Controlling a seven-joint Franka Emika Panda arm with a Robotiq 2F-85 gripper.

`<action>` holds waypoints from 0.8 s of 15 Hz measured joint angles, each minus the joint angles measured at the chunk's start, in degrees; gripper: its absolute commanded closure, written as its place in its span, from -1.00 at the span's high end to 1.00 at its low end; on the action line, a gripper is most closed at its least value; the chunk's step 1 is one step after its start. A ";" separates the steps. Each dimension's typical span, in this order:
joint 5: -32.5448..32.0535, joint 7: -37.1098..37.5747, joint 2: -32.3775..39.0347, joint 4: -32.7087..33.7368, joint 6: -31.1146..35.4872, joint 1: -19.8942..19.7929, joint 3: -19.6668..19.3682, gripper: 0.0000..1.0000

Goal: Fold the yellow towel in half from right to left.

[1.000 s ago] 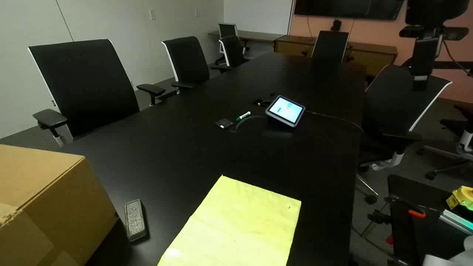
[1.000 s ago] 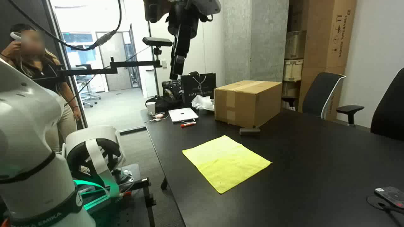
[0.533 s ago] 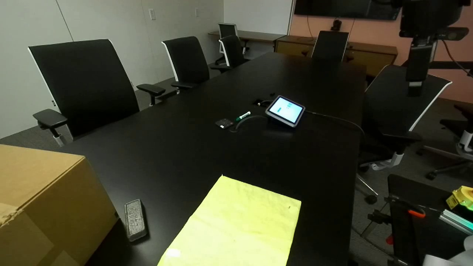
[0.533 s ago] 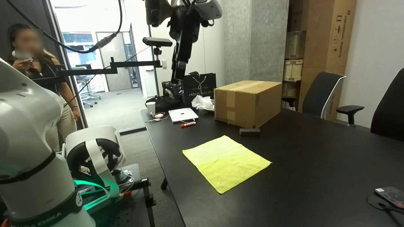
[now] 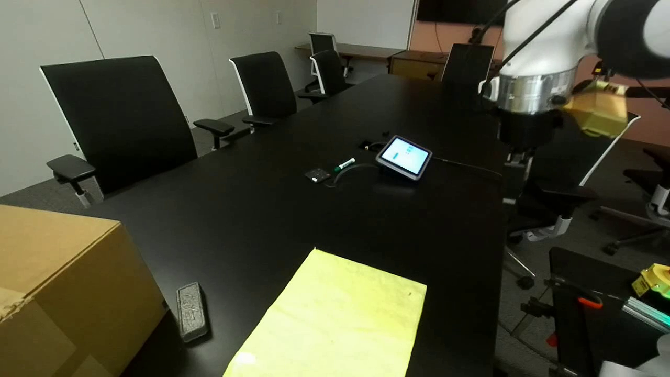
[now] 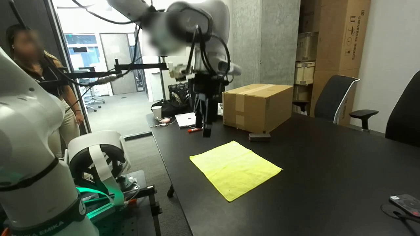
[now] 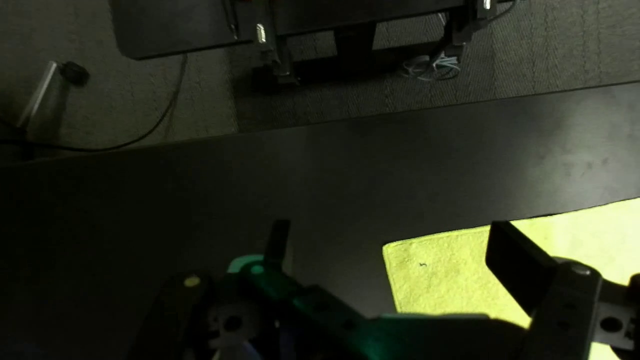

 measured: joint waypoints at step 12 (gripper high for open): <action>21.86 -5.66 27.53 -0.42 29.82 1.48 -0.32 1.00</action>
